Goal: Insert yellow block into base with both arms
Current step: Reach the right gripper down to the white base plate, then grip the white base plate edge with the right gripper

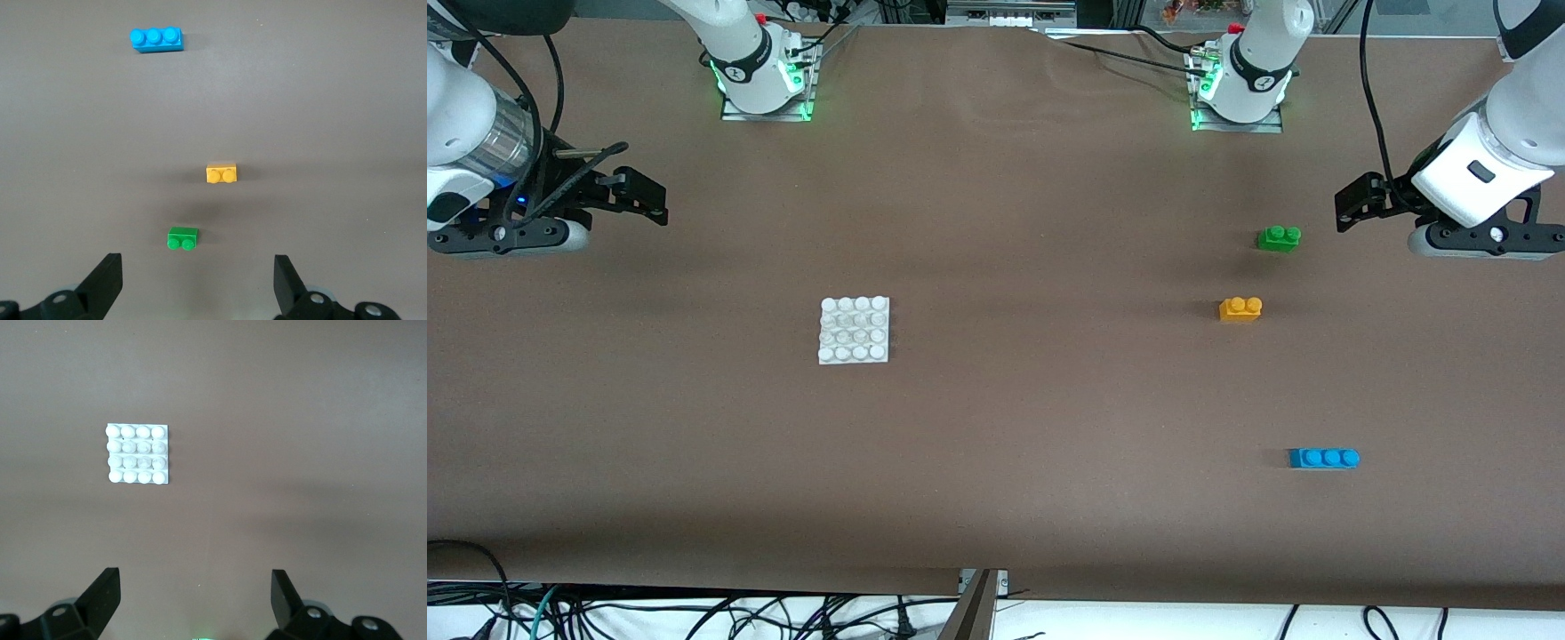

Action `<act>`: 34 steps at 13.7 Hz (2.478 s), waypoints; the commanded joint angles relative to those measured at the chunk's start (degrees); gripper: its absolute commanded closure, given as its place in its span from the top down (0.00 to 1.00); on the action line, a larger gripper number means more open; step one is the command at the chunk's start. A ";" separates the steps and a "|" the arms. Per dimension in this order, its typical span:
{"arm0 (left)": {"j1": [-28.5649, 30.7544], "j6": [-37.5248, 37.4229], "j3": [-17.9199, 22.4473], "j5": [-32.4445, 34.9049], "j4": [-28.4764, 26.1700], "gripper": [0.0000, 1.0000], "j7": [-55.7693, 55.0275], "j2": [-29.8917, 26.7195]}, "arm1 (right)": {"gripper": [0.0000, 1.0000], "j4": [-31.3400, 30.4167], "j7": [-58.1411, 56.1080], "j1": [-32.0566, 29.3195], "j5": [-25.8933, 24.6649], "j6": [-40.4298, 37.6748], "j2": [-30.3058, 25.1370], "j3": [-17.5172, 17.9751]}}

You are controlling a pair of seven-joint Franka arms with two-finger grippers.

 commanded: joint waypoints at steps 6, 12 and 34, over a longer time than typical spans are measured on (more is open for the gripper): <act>-0.24 -1.71 0.50 -1.53 1.46 1.00 0.31 0.36 | 1.00 -5.59 0.28 -0.32 -0.60 4.48 -1.81 2.13; -0.24 -1.71 0.50 -1.53 1.46 1.00 0.31 0.36 | 1.00 -19.65 11.17 -0.32 -0.69 26.26 3.62 5.47; -0.16 -1.80 0.59 -1.53 1.46 1.00 0.31 0.36 | 0.91 -29.34 25.07 2.05 -0.69 63.03 24.81 11.28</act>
